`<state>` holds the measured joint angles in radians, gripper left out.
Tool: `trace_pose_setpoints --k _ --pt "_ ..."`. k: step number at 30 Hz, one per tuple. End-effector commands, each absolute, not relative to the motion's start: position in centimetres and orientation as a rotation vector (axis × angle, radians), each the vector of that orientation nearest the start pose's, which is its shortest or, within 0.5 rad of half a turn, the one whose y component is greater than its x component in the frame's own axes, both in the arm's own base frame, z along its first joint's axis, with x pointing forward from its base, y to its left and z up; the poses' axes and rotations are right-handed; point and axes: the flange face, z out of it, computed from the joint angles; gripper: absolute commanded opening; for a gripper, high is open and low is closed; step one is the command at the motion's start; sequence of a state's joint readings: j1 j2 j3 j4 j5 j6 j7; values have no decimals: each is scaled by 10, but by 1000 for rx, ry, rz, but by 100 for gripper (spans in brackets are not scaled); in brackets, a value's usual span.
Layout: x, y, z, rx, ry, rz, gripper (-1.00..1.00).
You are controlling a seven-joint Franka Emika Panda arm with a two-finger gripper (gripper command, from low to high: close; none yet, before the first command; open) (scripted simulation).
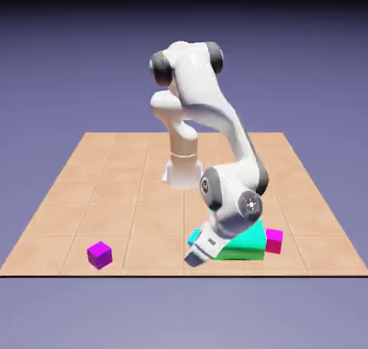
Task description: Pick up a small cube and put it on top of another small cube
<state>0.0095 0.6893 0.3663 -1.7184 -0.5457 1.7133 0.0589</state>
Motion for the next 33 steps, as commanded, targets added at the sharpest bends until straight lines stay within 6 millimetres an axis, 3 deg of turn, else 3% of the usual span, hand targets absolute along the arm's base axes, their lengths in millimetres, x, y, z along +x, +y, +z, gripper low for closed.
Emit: trace_pose_setpoints --k 1,4,6,8,11,16,21,25,29,30,31,33 --pt "575 192 178 -3230 -1092 940 -100" --pt "566 279 179 -3167 -1468 872 -100" --pt "550 320 175 -3153 -1598 881 -100" --pt "531 353 170 -3157 -1683 901 -100" --pt "504 374 160 -3240 -1671 988 -100" --pt "466 402 156 -3416 -1623 1056 -100" --pt "437 420 163 -3639 -1513 1032 -100" --pt "434 419 168 -3747 -1450 998 -100" --pt "432 376 127 -3748 -1450 998 -100" --pt "432 374 125 -3747 -1450 998 -100" --pt "432 374 125 -3747 -1450 998 100" --pt "433 385 135 -3750 -1450 997 100"
